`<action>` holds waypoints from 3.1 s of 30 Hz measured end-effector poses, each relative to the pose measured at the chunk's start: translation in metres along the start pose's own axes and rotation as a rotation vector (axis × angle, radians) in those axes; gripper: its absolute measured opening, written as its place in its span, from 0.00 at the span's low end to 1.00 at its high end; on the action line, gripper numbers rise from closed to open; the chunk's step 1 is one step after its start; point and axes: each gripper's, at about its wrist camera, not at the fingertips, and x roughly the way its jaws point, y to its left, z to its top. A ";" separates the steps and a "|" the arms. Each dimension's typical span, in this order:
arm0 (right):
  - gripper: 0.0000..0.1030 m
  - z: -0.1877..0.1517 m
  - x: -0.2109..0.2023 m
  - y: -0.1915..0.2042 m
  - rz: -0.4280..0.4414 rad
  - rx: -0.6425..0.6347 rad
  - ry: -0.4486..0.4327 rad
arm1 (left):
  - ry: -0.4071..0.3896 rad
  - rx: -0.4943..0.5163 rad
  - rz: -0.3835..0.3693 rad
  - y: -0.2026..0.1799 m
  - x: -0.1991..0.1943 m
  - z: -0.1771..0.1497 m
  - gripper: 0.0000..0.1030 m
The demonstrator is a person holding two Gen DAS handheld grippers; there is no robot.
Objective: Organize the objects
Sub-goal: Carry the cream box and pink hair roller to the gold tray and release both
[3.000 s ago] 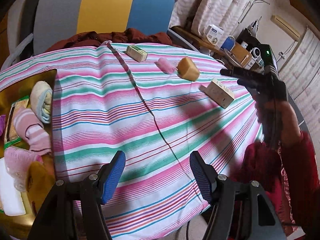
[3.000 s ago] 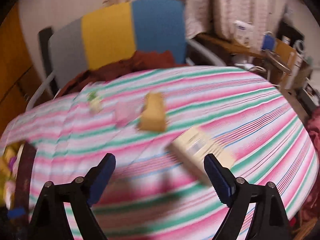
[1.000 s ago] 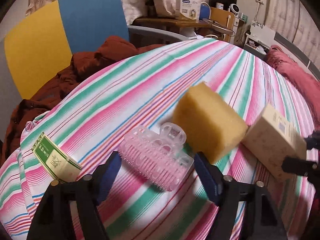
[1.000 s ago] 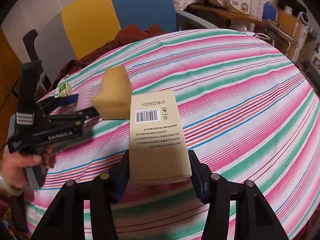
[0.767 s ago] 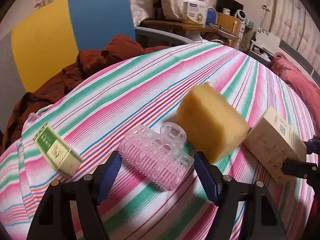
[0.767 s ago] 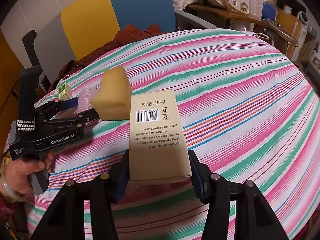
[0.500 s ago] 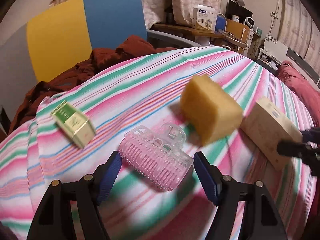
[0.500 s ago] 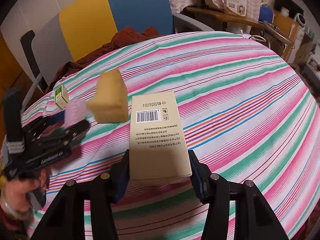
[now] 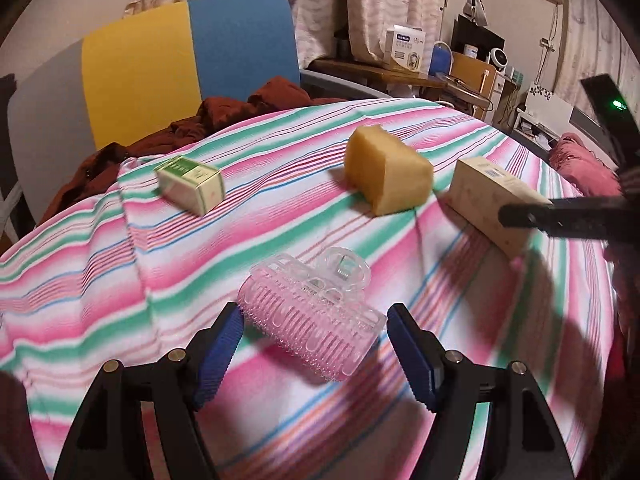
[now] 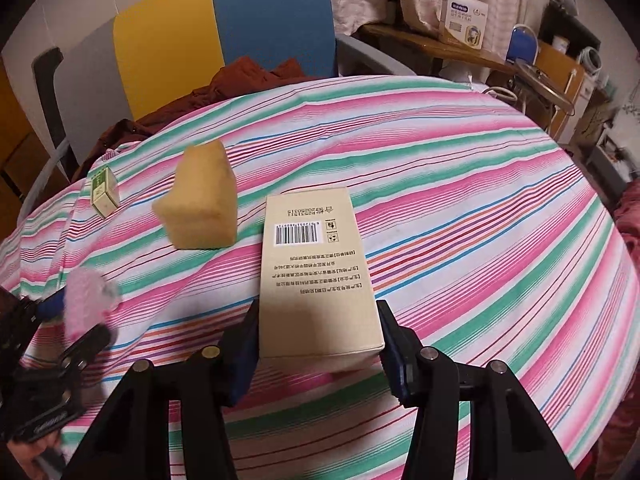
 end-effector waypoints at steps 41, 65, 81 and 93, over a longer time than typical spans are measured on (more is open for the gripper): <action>0.49 -0.072 -0.126 0.236 0.323 -0.341 -0.097 | -0.190 -0.306 -0.161 0.081 -0.218 -0.127 0.73; 0.49 -0.138 -0.169 0.419 0.601 -0.525 -0.007 | -0.207 -0.649 0.222 0.269 -0.286 -0.227 0.73; 0.50 -0.136 -0.107 0.518 0.530 -0.545 0.082 | -0.086 -0.694 0.351 0.295 -0.281 -0.245 0.74; 0.68 -0.131 -0.118 0.477 0.647 -0.407 0.082 | -0.185 -0.732 0.367 0.284 -0.303 -0.240 0.78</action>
